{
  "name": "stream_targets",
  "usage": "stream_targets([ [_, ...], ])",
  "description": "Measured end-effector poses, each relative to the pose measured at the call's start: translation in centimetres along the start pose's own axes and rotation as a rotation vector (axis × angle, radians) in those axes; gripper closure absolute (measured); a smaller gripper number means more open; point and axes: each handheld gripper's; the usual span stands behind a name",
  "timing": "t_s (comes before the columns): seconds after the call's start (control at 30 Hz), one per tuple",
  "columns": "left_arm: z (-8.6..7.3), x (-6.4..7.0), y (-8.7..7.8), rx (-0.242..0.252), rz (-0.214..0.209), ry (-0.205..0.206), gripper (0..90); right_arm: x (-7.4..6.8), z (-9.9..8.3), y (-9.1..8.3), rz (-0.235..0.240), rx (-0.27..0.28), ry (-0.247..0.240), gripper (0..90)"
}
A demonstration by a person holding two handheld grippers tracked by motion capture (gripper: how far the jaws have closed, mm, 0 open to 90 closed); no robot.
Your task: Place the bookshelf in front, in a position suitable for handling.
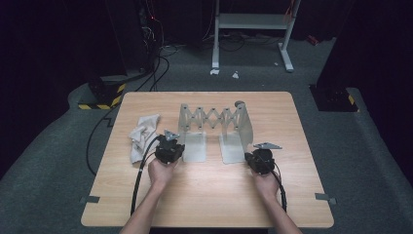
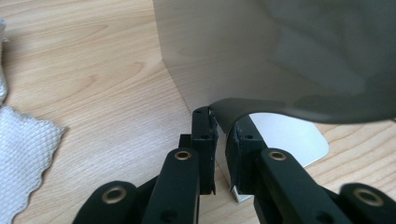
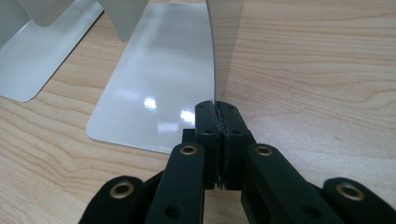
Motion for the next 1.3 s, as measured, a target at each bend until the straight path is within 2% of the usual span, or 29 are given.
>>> stream_targets([
  [0.2, 0.0, 0.8, 0.2, 0.006, -0.02, 0.015, 81.7, 0.4, -0.2, -0.6, -0.018, -0.015, -0.008, 87.9],
  [0.33, -0.1, 1.3, 0.2, 0.004, -0.035, 0.029, 81.7, 0.8, -0.6, -1.0, -0.022, -0.009, 0.006, 87.8],
  [0.57, -0.5, 1.7, 0.1, 0.018, -0.039, 0.036, 81.8, 0.8, -0.9, -1.3, -0.026, -0.008, -0.001, 87.0],
  [0.73, -0.3, 1.9, 0.0, 0.002, -0.038, 0.041, 81.8, 0.6, -1.2, -1.6, -0.019, -0.01, 0.013, 87.2],
  [0.83, -0.4, 2.4, 0.0, -0.001, -0.046, 0.048, 81.6, 0.3, -1.5, -2.1, -0.015, -0.009, -0.01, 90.0],
  [0.9, -0.4, 2.7, 0.1, -0.003, -0.051, 0.052, 81.6, -0.1, -1.6, -2.0, -0.02, -0.019, -0.053, 90.0],
  [0.97, -0.4, 3.0, 0.1, -0.004, -0.048, 0.058, 81.7, -0.3, -1.7, -1.8, -0.024, -0.031, -0.07, 90.0],
  [1.03, -0.6, 3.1, 0.1, 0.007, -0.05, 0.053, 81.7, -0.2, -1.8, -1.8, -0.011, -0.023, -0.053, 90.0],
  [1.17, -0.5, 3.0, 0.0, 0.003, -0.044, 0.059, 81.7, 0.1, -1.5, -1.7, -0.009, -0.015, -0.053, 89.7],
  [1.3, -0.8, 3.1, 0.0, 0.013, -0.038, 0.068, 80.9, 0.4, -1.5, -2.1, -0.002, 0.007, -0.043, 83.9],
])
Point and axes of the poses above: each handheld gripper's, and its own axes: y roughly forward along the jaws, z roughly out of its top, x roughly to its right, and after that the axes turned 5 degrees about -z, right-handed
